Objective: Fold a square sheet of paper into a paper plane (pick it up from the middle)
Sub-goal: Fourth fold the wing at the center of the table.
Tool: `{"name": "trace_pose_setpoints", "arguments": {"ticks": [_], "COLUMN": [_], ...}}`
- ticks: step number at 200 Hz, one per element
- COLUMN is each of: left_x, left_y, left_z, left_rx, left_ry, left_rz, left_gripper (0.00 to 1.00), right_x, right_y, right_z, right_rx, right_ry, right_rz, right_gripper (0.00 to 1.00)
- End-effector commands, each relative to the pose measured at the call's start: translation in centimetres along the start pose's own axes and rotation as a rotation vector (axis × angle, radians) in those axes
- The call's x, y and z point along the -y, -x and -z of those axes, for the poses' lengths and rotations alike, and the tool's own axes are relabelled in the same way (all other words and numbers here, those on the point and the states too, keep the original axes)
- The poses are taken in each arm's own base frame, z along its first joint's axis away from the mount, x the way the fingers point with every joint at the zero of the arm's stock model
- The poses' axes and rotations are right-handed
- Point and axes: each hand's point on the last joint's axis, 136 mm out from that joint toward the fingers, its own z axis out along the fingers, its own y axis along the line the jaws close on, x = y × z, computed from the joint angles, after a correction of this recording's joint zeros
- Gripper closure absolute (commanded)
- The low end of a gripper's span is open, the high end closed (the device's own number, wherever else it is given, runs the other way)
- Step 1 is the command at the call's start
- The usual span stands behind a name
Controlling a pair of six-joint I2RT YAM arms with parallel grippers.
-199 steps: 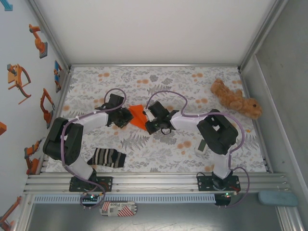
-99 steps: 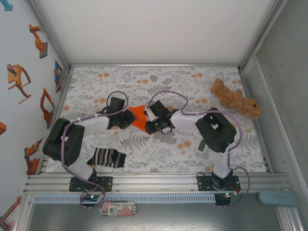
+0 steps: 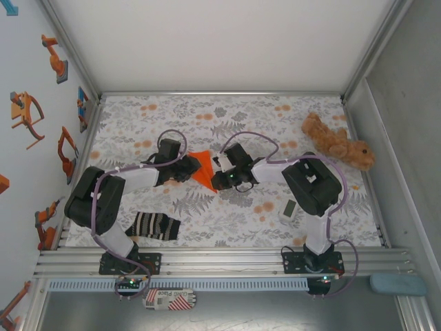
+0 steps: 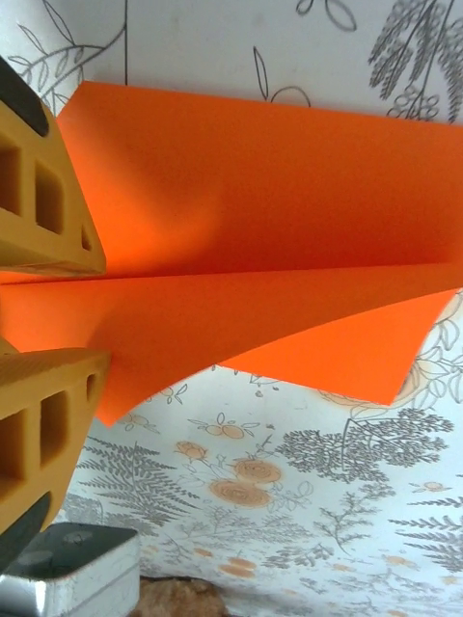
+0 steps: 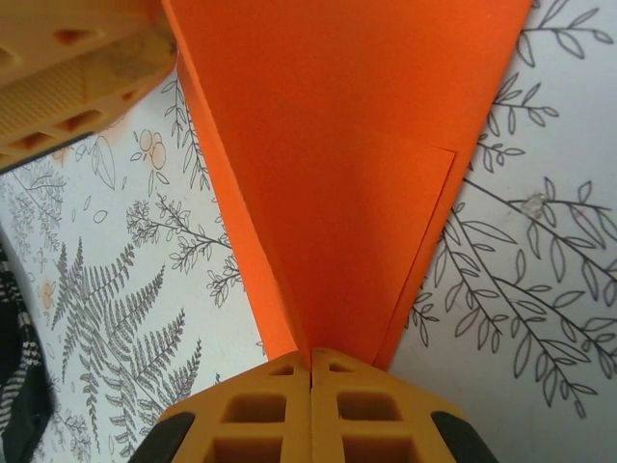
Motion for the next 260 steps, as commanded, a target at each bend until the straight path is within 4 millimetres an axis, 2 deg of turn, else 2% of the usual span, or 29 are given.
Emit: {"name": "trace_pose_setpoints", "arguments": {"ticks": [1,65,114,187,260], "left_x": [-0.2,-0.6,-1.4,-4.8,-10.1], "left_y": [-0.9,-1.5,-1.9,-2.9,-4.1], "left_z": [-0.9,-1.8,-2.2,-2.2,-1.5], "left_rx": [-0.038,-0.062,-0.085,-0.147,-0.216], "left_ry": [-0.031,-0.057,-0.026,0.217,0.561], "left_rz": [-0.047,-0.07,-0.062,-0.043,0.035], "left_gripper": [0.72,0.67,0.63,0.56,0.54], "right_x": [0.8,1.2,1.3,1.8,2.5], "right_y": [-1.0,-1.2,-1.2,-1.3,-1.2], "right_z": [-0.3,-0.5,-0.5,-0.4,-0.2], "right_rx": [-0.029,-0.037,-0.038,-0.031,-0.017], "right_ry": [0.009,0.0,-0.001,-0.006,-0.042], "right_rz": [-0.039,-0.047,-0.052,-0.076,-0.088], "right_gripper": [0.99,0.99,0.94,0.86,0.84]}}
